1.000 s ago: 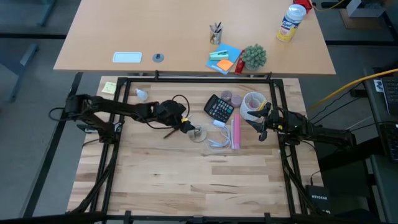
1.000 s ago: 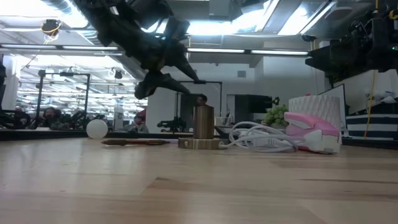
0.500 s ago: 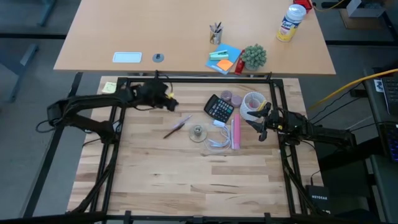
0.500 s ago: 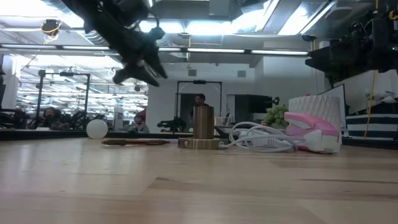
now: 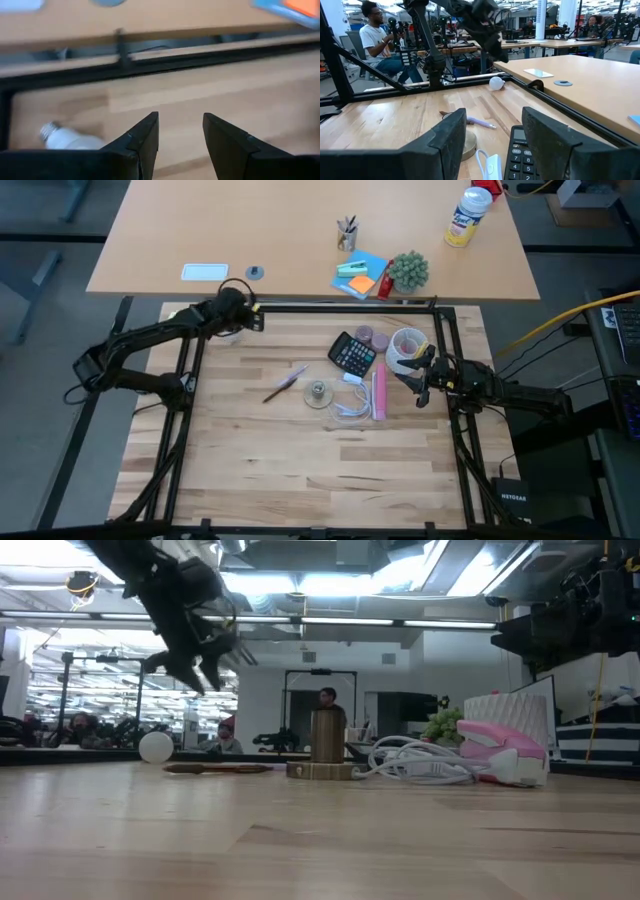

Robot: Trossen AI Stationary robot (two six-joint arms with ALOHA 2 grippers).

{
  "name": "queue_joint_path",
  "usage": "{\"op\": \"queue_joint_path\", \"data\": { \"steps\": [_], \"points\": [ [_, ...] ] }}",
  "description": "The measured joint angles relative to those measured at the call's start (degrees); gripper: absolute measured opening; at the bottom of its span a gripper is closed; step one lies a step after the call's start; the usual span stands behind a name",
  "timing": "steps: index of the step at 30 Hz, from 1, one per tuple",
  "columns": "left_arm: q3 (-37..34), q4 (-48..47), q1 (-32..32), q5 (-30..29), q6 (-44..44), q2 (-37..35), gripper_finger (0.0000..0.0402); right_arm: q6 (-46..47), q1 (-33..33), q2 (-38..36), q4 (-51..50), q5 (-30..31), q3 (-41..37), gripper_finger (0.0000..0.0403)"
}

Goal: Screw lightbulb
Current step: Insert the lightbulb into the gold lamp

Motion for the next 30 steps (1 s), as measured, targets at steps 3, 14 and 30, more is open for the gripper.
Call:
{"op": "queue_joint_path", "data": {
  "steps": [3,14,30],
  "points": [
    [0.02,-3.27,2.44,-0.06,-3.46,1.65,0.0145,0.0,0.0,0.0,-0.06,0.0,0.0,0.0198],
    [0.0,-13.44,8.7,-3.28,-8.53,4.71,0.0145,0.0,0.0,0.0,-0.21,0.04,0.0,0.0198],
    [0.0,-11.68,10.13,-7.88,-12.03,5.02,0.0145,0.0,0.01,0.0,-0.25,0.2,0.0,0.0198]
  ]
}}
